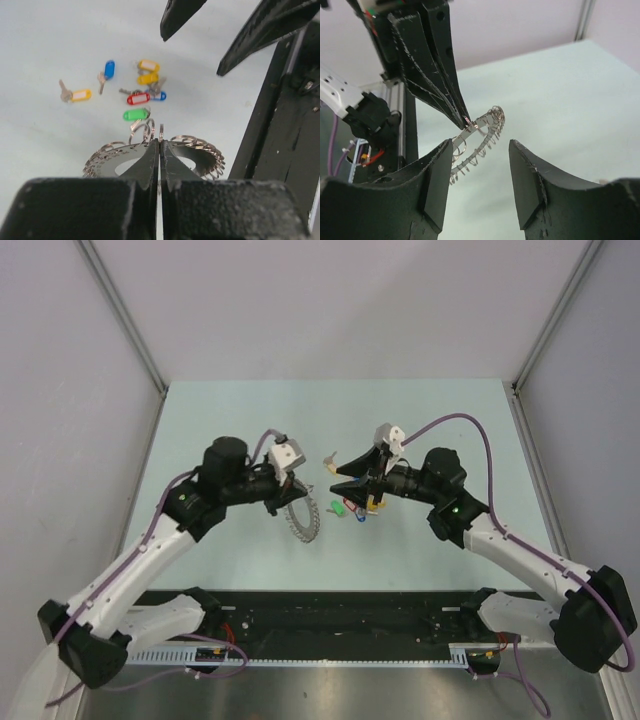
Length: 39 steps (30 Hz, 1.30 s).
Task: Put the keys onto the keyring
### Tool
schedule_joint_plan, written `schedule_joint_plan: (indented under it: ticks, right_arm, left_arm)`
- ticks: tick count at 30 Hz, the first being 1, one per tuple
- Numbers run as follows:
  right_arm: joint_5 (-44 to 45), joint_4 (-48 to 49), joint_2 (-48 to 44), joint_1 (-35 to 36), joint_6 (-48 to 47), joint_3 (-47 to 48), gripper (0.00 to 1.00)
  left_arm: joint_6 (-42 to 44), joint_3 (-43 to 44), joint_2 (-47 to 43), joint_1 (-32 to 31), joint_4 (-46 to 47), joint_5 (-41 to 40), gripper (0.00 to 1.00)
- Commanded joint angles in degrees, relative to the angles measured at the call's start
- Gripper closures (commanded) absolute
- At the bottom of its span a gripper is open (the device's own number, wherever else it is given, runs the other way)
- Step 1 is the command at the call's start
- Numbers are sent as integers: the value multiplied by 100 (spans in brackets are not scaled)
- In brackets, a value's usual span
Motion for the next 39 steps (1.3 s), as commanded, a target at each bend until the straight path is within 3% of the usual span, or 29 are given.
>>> schedule_joint_plan:
  ticks: [1,4,9,20,39]
  right_arm:
    - [300,-782,195,49,-326,187,46]
    - [300,-809,266,76,-352,178,46]
    - [178,-967,327,164,-667,178,49]
    - [-341,-722,687,542,-1090,178,61]
    - [-869,-747,872,840,-1468,178,67]
  left_arm:
    - [326,840,967,-738,-1507,-1970,100]
    - [300,1008,1408,-809,-1790,-1829,100]
    - [589,569,865,-800,-1193,-1053,100]
    - [801,59,486,-800,-894,-34,100]
    - [827,-82,257,-791,-770,468,100]
